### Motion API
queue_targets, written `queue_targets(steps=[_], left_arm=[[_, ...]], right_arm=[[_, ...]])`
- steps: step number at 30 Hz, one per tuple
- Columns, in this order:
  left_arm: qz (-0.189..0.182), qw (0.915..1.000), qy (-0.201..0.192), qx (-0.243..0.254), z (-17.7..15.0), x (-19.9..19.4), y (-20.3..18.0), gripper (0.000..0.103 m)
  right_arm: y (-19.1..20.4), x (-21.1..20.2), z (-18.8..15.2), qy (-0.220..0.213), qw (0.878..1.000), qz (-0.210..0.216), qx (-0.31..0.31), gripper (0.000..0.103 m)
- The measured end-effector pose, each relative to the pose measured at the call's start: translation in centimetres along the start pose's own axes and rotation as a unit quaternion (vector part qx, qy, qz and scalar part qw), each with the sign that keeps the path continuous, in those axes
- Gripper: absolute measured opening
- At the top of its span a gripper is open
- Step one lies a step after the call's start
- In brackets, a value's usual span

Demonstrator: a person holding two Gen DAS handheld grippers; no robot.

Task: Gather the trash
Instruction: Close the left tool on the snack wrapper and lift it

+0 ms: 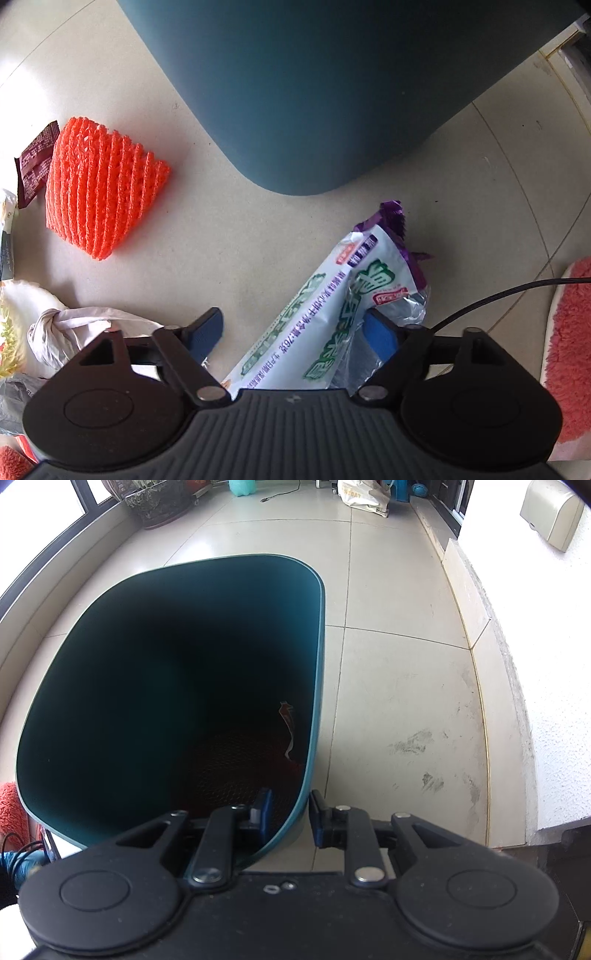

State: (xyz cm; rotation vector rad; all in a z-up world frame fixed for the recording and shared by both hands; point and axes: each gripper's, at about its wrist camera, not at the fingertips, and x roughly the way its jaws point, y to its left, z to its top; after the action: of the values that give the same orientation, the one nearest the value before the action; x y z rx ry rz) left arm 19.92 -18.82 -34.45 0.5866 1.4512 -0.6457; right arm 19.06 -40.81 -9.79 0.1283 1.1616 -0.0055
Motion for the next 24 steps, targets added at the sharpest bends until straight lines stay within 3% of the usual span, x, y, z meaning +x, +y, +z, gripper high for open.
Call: queue_targets(steps=[1, 4, 15, 18, 24], left_arm=[[0.016, 0.9999, 0.005, 0.003, 0.0, 0.3, -0.2, 0.047], [0.029, 0.9996, -0.002, -0.002, -0.3, 0.1, -0.3, 0.031], [0.042, 0.9924, -0.050, -0.104, -2.9, -6.9, 3.3, 0.023], [0.056, 0.9870, -0.070, -0.133, -4.1, -10.7, 4.5, 0.013], [0.071, 0.9679, -0.133, -0.201, -6.6, -18.5, 6.6, 0.012]], right_arm=[[0.0, 0.0, 0.0, 0.000, 1.000, 0.000, 0.000, 0.022], [0.0, 0.0, 0.0, -0.001, 1.000, 0.000, 0.001, 0.022], [-0.1, -0.1, -0.2, -0.002, 1.000, -0.006, 0.006, 0.016], [0.1, -0.1, -0.4, -0.002, 1.000, -0.008, 0.003, 0.016], [0.6, 0.0, -0.3, -0.003, 1.000, -0.017, -0.006, 0.015]])
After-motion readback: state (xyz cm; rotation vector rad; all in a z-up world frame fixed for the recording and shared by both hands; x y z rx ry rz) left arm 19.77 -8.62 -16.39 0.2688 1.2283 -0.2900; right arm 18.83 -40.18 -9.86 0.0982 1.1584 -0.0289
